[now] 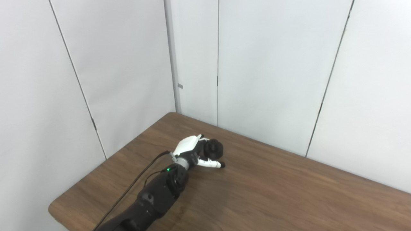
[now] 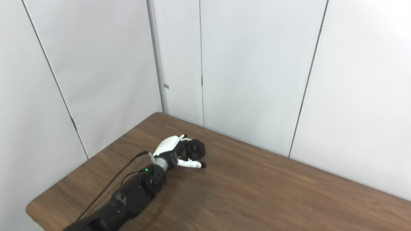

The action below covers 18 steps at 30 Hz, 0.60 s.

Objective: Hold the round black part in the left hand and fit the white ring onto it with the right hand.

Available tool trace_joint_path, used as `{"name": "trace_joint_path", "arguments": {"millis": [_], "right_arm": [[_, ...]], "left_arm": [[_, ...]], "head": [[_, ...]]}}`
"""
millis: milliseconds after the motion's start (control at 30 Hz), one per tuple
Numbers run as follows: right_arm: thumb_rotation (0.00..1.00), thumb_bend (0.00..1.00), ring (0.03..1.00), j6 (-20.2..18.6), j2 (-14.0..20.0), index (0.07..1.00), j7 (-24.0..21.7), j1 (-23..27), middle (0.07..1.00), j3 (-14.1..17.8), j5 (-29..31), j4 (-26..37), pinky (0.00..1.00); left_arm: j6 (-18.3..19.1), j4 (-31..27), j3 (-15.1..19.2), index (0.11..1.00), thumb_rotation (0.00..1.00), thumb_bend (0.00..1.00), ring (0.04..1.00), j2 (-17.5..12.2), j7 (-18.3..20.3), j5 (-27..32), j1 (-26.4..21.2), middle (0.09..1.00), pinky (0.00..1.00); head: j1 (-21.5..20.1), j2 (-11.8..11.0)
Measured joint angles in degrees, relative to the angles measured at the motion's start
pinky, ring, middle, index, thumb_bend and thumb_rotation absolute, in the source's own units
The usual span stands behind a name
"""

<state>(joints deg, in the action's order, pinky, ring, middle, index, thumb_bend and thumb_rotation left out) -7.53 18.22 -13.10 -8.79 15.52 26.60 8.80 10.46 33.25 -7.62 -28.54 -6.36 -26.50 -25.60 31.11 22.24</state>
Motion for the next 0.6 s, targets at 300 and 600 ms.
{"name": "trace_joint_path", "arguments": {"millis": [300,600], "right_arm": [[0.75,0.67,0.971,-0.6,0.0,0.932,0.0,-0.3,0.941,0.0,0.0,0.5,0.96],[0.75,0.67,0.95,-1.1,-0.2,0.928,0.1,-0.5,0.911,0.0,0.1,0.7,0.95]], "left_arm": [[-4.8,2.7,-0.3,0.481,0.05,0.52,1.0,0.9,-6.7,-0.1,0.5,0.898,1.0],[-5.9,3.0,-1.1,0.48,0.05,0.52,1.0,0.9,-7.6,-0.1,0.3,0.898,1.0]], "head": [[-0.1,0.3],[-0.3,0.3]]}}
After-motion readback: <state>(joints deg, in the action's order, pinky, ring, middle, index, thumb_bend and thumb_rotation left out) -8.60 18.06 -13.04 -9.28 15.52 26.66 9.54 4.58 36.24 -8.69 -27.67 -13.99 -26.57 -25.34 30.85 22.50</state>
